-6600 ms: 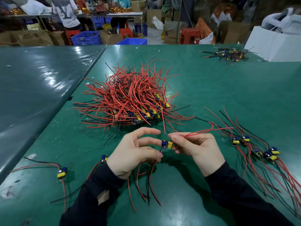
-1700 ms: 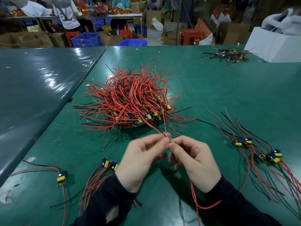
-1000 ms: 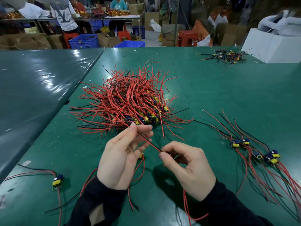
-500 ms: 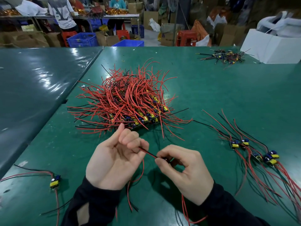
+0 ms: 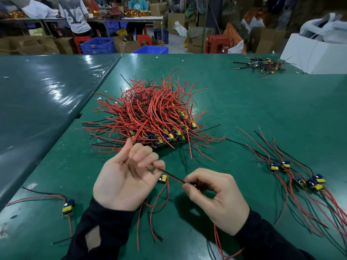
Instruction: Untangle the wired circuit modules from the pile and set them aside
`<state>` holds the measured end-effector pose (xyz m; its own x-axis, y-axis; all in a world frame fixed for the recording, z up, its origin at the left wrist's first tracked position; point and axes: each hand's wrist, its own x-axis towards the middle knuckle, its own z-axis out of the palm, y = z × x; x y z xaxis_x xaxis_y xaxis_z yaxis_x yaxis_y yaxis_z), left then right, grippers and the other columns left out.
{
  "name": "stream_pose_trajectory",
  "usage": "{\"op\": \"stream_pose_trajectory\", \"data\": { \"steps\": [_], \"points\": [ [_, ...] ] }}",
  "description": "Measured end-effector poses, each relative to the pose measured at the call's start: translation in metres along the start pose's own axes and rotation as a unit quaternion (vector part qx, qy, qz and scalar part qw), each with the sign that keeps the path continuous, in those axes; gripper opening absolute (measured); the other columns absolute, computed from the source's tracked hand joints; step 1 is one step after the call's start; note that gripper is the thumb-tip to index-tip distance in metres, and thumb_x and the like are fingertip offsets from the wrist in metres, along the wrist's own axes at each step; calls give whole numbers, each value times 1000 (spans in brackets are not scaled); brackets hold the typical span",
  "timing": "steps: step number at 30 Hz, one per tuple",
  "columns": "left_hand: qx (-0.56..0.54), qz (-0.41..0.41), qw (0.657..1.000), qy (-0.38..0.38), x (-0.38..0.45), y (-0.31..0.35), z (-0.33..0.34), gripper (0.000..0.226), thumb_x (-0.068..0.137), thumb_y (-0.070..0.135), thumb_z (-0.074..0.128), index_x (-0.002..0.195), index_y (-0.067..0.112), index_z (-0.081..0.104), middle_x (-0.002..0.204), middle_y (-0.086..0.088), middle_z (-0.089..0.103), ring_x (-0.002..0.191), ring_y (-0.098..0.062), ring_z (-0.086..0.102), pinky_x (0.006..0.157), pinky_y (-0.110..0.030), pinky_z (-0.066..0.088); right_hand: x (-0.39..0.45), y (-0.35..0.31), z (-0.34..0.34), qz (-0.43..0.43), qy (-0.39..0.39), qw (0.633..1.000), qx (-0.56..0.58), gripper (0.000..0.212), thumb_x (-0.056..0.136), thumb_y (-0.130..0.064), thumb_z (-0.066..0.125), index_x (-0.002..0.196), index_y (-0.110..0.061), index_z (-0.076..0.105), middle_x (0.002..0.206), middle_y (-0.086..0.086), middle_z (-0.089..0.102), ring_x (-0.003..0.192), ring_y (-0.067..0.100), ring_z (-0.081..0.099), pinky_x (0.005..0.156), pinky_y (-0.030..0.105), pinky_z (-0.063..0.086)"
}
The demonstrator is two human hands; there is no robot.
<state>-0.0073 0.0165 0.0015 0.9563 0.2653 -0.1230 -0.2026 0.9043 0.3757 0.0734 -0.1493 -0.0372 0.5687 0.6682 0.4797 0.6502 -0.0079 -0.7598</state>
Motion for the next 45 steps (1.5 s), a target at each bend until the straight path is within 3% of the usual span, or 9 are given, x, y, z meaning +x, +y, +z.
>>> {"op": "stream_pose_trajectory", "data": {
  "steps": [3, 6, 8, 11, 17, 25, 30, 36, 45],
  "points": [
    [23, -19, 999, -19, 0, 3, -2, 48, 96, 30, 36, 49, 25, 28, 45, 8, 26, 41, -7, 23, 55, -19, 33, 0, 0, 1, -9, -4, 1000, -6, 12, 79, -6, 67, 71, -14, 63, 66, -11, 57, 60, 4, 52, 61, 14, 41],
    [29, 24, 999, 11, 3, -2, -3, 51, 95, 40, 40, 49, 20, 48, 50, 8, 47, 45, -6, 46, 52, -23, 46, -1, 1, 1, 7, -10, 1000, 21, 12, 81, -13, 67, 71, -18, 63, 65, -9, 57, 59, 5, 53, 59, 18, 43],
    [89, 41, 995, 18, 6, -9, 1, 45, 87, 53, 42, 78, 19, 71, 82, 2, 71, 72, -15, 68, 67, -35, 53, -1, 2, 0, 55, -2, 995, 78, 12, 83, -26, 64, 74, -18, 63, 63, -1, 58, 58, 8, 53, 57, 27, 45],
    [231, 0, 973, 23, 6, -31, 6, 68, 71, 59, 52, 118, 11, 62, 117, -8, 68, 107, -18, 65, 84, -35, 54, 2, 3, -2, 109, 44, 979, 167, 11, 83, -24, 64, 76, -16, 64, 58, 5, 58, 55, 10, 53, 55, 25, 46],
    [326, 70, 938, 99, 3, -66, 1, 26, 58, 27, 70, 74, 8, 78, 79, -9, 73, 69, -11, 65, 63, -18, 54, 1, 5, 0, 114, 38, 977, 174, 11, 82, -17, 62, 72, -12, 64, 58, 2, 59, 55, 9, 53, 57, 23, 46],
    [242, -49, 962, 116, 5, -58, 1, 26, 66, 27, 66, 72, 3, 73, 77, -15, 65, 71, -20, 64, 70, -29, 56, 0, 3, -2, 93, 20, 982, 165, 11, 82, -13, 64, 72, -17, 66, 96, -11, 74, 91, 5, 68, 77, 18, 49],
    [227, -95, 963, 107, 4, -47, 0, 21, 59, 22, 69, 65, 2, 69, 75, -14, 65, 84, -29, 62, 85, -37, 48, 2, -2, -4, 9, 2, 996, 86, 21, 81, -6, 66, 76, -26, 61, 83, -18, 68, 79, -2, 64, 71, 15, 47],
    [334, 10, 939, 77, 4, -50, 1, 25, 63, 20, 69, 79, 3, 76, 79, -12, 72, 70, -14, 67, 63, -18, 54, 3, 4, -5, 70, 38, 992, 99, 10, 82, -15, 64, 74, -20, 67, 80, -15, 71, 69, -2, 62, 66, 17, 48],
    [420, 138, 895, 62, 6, -60, -7, 28, 57, 20, 74, 68, -5, 70, 86, -19, 73, 82, -27, 67, 81, -36, 54, 5, 5, -7, 46, 21, 995, 82, 10, 85, -10, 62, 80, -16, 69, 94, -14, 73, 77, 2, 66, 70, 19, 51]
  ]
}}
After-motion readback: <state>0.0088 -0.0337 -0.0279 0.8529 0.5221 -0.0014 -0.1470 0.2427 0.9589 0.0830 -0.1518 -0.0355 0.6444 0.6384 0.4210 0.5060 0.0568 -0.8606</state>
